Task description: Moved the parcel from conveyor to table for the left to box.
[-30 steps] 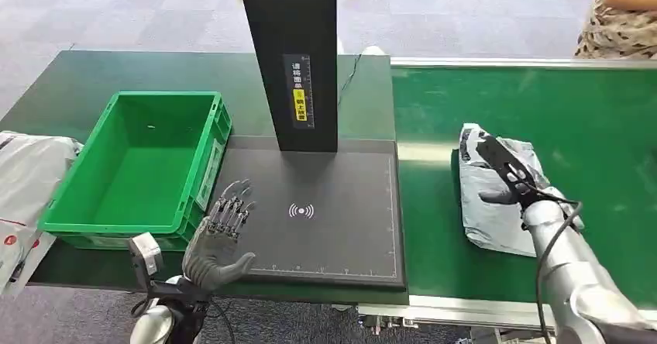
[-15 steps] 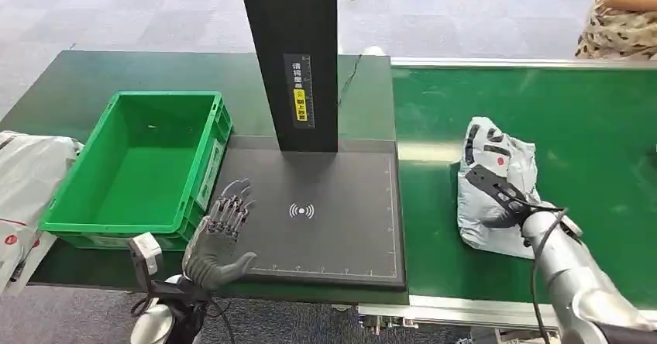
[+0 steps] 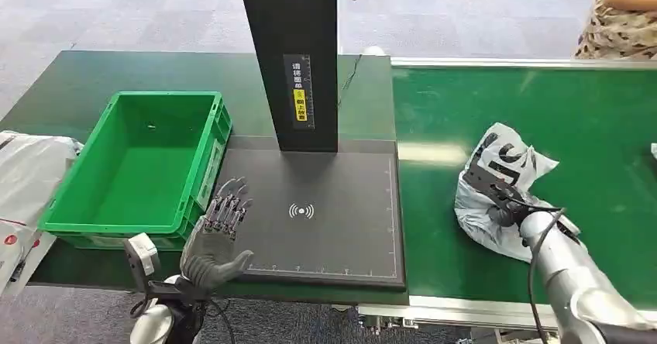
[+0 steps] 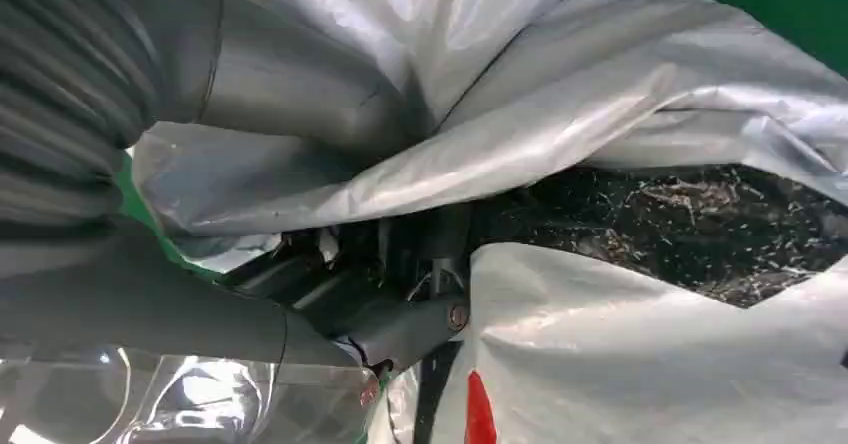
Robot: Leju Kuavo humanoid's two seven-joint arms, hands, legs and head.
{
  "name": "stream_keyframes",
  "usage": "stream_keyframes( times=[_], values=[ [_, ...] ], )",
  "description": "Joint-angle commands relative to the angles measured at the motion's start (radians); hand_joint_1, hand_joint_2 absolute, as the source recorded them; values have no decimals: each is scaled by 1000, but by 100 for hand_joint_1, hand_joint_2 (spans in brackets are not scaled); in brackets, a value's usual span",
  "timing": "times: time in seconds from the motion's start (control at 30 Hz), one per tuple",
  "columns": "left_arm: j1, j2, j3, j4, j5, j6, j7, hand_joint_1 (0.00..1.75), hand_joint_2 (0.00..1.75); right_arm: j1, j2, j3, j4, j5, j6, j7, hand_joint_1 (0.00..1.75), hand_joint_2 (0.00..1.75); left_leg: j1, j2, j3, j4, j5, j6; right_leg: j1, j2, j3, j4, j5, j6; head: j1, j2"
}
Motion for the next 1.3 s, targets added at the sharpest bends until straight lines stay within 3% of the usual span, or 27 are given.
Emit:
stream_keyframes(
  times=[0.03,0.2,0.4,0.57,0.7,0.87,0.97,1.17,1.3],
  values=[
    [26,-7,46,-10,0,21,14,0,175,-17,70,-51,-53,-48,-192,-136,175,175,0,3,3,-1,-1,0,0,3,2,-1,0,0,0,0],
    [43,-25,59,-37,1,36,8,0,175,54,119,-110,-277,-123,-314,-294,175,175,0,5,3,-2,-1,0,0,5,1,-1,0,-1,0,0],
    [17,-32,71,-10,10,47,-14,0,175,170,162,-66,-546,-244,-209,-431,175,175,0,2,3,-2,-1,0,0,3,2,-2,0,0,0,0],
    [-30,-21,67,55,25,43,-42,0,175,243,156,111,-723,-309,-59,-507,175,175,0,0,0,-1,0,0,0,0,-1,0,0,0,0,0],
    [-54,-19,49,113,27,36,-51,0,175,275,164,244,-750,-338,24,-548,175,175,0,1,5,-4,0,0,0,2,4,-4,0,-1,0,0],
    [-75,-3,9,145,25,33,-72,0,175,257,171,413,-707,-465,187,-550,175,175,0,1,2,-2,0,0,0,1,1,-1,0,0,0,0],
    [-81,8,7,136,35,51,-72,0,175,192,186,532,-662,-474,188,-544,175,175,0,5,2,-2,-1,-1,0,6,0,-1,0,-1,0,0],
    [-82,31,-8,142,55,66,-70,0,175,128,227,641,-588,-540,264,-530,175,175,0,9,5,-4,-1,-1,0,10,2,-2,1,-1,0,0],
    [-69,21,-8,119,54,69,-65,0,175,122,213,696,-548,-553,259,-541,175,175,0,3,1,-2,0,-1,0,3,-1,0,0,0,0,0]
  ],
)
